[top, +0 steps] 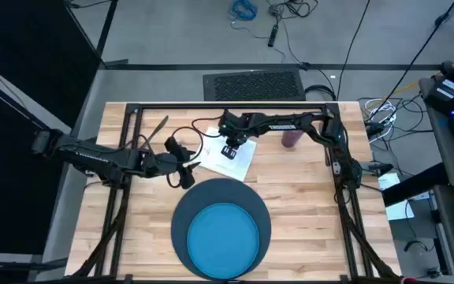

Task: Set table place
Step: Fold the white napkin

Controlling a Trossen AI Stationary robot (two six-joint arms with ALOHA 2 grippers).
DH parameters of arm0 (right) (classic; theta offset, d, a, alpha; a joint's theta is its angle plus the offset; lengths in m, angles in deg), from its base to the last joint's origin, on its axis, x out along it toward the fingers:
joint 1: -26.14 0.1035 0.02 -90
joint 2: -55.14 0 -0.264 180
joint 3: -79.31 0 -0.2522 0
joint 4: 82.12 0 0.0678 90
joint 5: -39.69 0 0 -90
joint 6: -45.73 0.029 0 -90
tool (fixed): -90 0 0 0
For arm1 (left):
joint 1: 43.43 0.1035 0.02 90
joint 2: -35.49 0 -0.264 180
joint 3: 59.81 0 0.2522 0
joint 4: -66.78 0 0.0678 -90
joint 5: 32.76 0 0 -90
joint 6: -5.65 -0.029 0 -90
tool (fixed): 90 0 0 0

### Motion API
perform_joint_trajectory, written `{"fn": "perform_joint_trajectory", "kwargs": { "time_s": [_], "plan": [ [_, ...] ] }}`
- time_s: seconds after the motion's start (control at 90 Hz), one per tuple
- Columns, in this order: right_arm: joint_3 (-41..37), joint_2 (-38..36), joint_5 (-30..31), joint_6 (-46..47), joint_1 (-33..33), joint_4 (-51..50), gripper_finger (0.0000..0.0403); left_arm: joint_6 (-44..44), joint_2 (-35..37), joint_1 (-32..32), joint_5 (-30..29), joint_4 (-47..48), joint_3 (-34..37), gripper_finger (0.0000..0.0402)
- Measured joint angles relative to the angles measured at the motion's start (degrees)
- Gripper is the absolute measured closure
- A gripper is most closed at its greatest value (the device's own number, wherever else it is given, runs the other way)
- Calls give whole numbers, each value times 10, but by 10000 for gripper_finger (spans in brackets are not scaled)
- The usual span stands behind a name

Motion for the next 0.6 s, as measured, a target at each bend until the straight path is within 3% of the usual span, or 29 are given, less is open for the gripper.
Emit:
{"fn": "perform_joint_trajectory", "kwargs": {
  "time_s": [0.6],
  "plan": [
    [14,21,15,-17,0,-7,403,-2,0,0,-3,2,0,219]
  ]
}}
